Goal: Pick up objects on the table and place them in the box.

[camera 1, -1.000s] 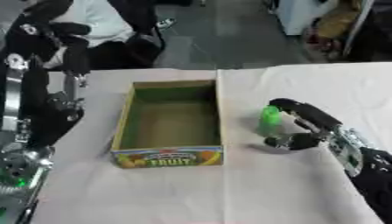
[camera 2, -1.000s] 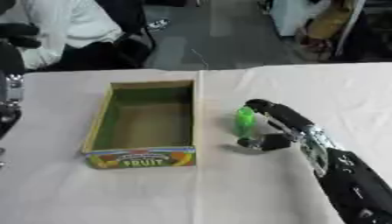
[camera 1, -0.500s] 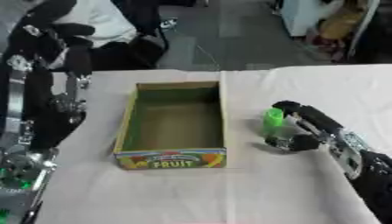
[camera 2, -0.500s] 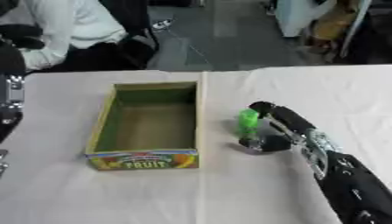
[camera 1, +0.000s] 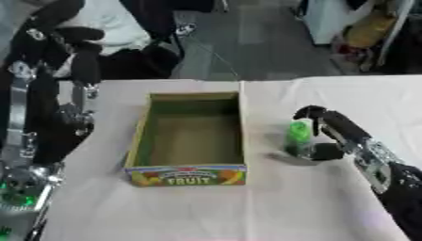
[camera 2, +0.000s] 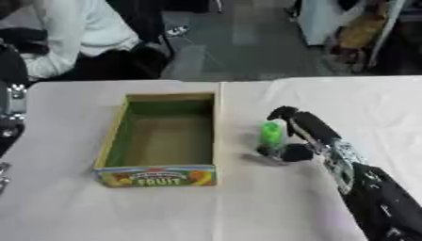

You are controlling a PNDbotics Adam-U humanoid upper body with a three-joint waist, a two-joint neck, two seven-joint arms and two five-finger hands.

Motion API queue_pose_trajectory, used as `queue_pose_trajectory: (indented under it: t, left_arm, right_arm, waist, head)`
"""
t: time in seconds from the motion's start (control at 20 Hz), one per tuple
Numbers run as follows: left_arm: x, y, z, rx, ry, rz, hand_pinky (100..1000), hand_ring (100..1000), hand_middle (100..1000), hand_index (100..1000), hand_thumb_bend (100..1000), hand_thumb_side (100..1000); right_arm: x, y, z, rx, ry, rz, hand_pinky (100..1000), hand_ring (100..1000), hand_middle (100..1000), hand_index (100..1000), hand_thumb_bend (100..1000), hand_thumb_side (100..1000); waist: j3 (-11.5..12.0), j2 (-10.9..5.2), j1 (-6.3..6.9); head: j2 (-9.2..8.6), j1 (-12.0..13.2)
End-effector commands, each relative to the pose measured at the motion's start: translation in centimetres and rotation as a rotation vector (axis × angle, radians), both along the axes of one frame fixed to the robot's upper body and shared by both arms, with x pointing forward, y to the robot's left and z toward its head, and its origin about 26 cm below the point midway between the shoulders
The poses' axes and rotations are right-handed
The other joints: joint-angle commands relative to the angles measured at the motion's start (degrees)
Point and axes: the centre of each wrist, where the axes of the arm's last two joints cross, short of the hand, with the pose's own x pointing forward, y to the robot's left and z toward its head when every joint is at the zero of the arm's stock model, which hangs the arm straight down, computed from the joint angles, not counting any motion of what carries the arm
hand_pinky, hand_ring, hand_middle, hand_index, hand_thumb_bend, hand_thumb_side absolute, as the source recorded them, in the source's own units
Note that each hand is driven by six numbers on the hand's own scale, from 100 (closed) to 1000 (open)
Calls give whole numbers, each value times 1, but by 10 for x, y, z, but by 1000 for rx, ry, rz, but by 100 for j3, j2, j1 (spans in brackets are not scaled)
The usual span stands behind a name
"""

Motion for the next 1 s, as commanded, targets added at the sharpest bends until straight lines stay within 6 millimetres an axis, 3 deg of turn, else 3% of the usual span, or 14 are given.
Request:
queue_pose_trajectory:
  t: [0.05,0.55,0.65,0.7,0.75,0.8,1.0]
  left_arm:
    - [-2,-1,8,9,-29,-14,651,673,859,889,298,593]
    - [-2,-3,9,11,-30,-22,651,673,859,889,299,592]
    - [-2,-3,9,12,-31,-25,651,673,859,889,299,592]
    - [-2,-3,10,11,-32,-25,651,674,859,888,299,592]
    - [-2,-3,10,11,-33,-26,651,674,859,888,299,592]
    - [-2,-3,10,10,-33,-26,651,674,859,888,299,592]
    - [-2,-4,10,12,-33,-29,651,674,859,888,298,592]
  right_arm:
    - [4,-2,14,-11,-31,7,100,375,773,816,639,706]
    - [3,2,6,-19,-3,26,100,371,756,814,626,718]
    - [3,4,6,-18,-4,30,100,328,730,787,624,699]
    - [3,5,6,-14,-7,30,100,220,671,745,618,662]
    - [3,5,5,-5,-12,28,100,238,682,754,620,670]
    - [3,5,5,10,-18,25,100,114,584,655,593,602]
    - [3,4,2,60,-43,3,100,100,474,539,586,535]
  waist:
    - [16,-71,-13]
    - [35,-61,-13]
    - [44,-59,-14]
    - [48,-59,-15]
    - [50,-59,-16]
    - [51,-58,-18]
    - [56,-57,-20]
  head:
    - [-71,-9]
    - [-88,-10]
    - [-96,-8]
    - [-95,-8]
    - [-94,-8]
    - [-97,-3]
    - [-102,21]
